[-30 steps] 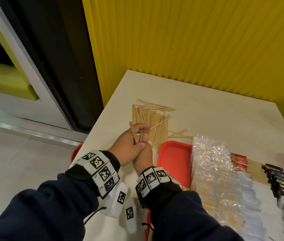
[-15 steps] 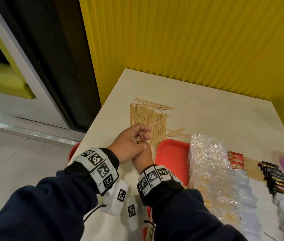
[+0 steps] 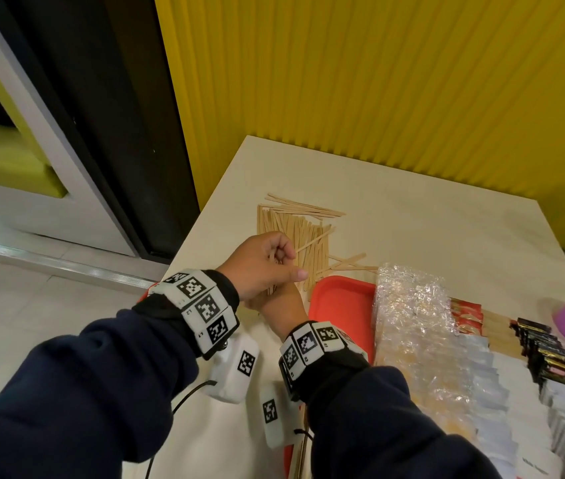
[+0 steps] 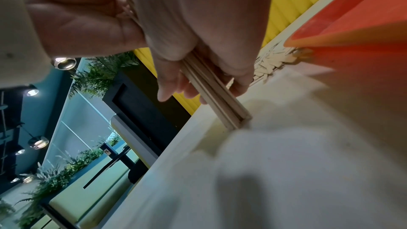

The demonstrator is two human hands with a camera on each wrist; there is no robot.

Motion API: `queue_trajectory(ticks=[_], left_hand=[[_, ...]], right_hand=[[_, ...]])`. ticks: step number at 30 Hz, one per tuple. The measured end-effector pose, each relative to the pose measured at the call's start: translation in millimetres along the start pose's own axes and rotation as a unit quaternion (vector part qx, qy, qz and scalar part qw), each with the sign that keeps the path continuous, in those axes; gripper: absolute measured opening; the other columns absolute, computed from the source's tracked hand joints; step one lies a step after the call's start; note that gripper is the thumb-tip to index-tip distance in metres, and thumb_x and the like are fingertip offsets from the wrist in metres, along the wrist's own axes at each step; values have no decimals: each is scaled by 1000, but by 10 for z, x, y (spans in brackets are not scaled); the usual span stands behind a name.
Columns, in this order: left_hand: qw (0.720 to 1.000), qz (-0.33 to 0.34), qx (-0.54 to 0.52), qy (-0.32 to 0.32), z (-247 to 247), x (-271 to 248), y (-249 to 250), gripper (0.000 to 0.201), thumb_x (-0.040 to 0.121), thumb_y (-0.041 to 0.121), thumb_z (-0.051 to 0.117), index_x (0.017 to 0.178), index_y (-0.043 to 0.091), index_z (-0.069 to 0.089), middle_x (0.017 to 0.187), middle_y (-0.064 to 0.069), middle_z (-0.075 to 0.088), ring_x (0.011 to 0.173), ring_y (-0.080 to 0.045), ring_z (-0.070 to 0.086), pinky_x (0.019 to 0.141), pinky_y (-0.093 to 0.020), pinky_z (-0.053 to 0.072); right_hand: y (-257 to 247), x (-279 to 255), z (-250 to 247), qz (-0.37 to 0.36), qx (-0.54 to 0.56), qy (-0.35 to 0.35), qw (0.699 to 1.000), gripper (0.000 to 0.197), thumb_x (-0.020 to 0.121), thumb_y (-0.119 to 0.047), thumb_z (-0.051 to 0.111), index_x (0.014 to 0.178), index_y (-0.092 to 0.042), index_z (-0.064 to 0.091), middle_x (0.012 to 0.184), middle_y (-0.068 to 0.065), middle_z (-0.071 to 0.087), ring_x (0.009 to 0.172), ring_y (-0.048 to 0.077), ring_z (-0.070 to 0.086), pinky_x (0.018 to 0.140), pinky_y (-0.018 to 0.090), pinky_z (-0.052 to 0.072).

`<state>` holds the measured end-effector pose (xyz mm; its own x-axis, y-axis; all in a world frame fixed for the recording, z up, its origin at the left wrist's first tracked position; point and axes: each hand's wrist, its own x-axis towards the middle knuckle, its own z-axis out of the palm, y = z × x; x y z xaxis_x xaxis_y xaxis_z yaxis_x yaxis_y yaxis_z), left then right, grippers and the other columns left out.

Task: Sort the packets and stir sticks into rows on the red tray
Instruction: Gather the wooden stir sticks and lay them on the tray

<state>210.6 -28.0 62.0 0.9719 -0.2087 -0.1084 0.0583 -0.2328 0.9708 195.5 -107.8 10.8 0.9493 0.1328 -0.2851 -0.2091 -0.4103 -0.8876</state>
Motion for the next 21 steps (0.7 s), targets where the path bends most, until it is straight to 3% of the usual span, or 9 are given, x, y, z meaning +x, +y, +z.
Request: queue_trajectory(ticks=[3, 6, 8, 12, 14, 16, 19, 20, 21], left_hand=[[999, 8, -33, 0, -11, -8, 7, 24, 76, 0, 71, 73, 16, 53, 69, 3, 52, 63, -6, 48, 61, -13, 44], [1000, 7, -28, 1, -14, -28, 17, 16, 88, 14, 59, 73, 17, 55, 68, 5, 59, 70, -6, 56, 75, -17, 45], [1000, 7, -10, -4, -5, -38, 9, 22, 92, 22, 53, 70, 18, 54, 65, 6, 59, 72, -7, 57, 83, -23, 44], [1000, -14, 27, 1, 32, -58, 42, 42, 96, 38, 38, 61, 15, 45, 52, 1, 45, 45, 0, 44, 64, -22, 40], [1000, -13, 11, 17, 32, -55, 118, 50, 96, 44, 31, 57, 14, 41, 43, 6, 39, 41, -5, 38, 71, -26, 47], [999, -5, -16, 38, 19, -41, 226, 54, 97, 45, 27, 56, 13, 41, 38, 7, 33, 41, -10, 34, 68, -25, 49], [996, 13, -58, 64, 15, -18, 393, 56, 98, 45, 24, 56, 12, 41, 36, 6, 30, 40, -13, 32, 60, -27, 46], [994, 12, -86, 67, 19, 1, 425, 56, 99, 45, 24, 57, 12, 40, 36, 6, 28, 38, -13, 30, 60, -29, 46], [991, 4, -118, 70, 22, 22, 449, 55, 99, 45, 24, 58, 12, 40, 36, 6, 27, 37, -12, 29, 60, -30, 45]], right_hand=[[100, 38, 11, 21, 15, -42, 999, 26, 73, -2, 71, 75, -19, 52, 77, -4, 58, 76, 14, 56, 72, 24, 46], [139, 34, 17, 31, 8, -43, 999, 28, 74, -2, 70, 67, -21, 51, 70, -6, 56, 71, 13, 54, 64, 20, 42], [110, 15, -1, 29, -20, -56, 998, 24, 78, -5, 67, 67, -18, 50, 69, -3, 55, 69, 15, 52, 61, 21, 39], [52, -44, -32, 15, -75, -61, 995, 19, 92, -15, 54, 74, -11, 49, 82, 12, 56, 78, 23, 52, 68, 26, 35], [54, -64, -24, -8, -57, -46, 997, 30, 92, -17, 53, 65, -16, 42, 67, 4, 51, 62, 17, 46, 61, 26, 33], [57, -78, -30, -41, -32, -28, 998, 34, 91, -22, 57, 61, -22, 41, 58, -3, 46, 56, 10, 42, 55, 26, 33], [0, -161, -165, -95, -10, -21, 995, 24, 87, -31, 62, 68, -30, 47, 61, -11, 49, 57, -1, 46, 57, 20, 36], [-12, -199, -229, -119, -9, -34, 992, 13, 87, -34, 62, 80, -29, 53, 68, -12, 54, 62, -4, 49, 59, 18, 38], [-11, -247, -301, -137, -22, -46, 989, 15, 87, -37, 61, 94, -25, 56, 78, -11, 58, 69, -3, 52, 64, 18, 41]])
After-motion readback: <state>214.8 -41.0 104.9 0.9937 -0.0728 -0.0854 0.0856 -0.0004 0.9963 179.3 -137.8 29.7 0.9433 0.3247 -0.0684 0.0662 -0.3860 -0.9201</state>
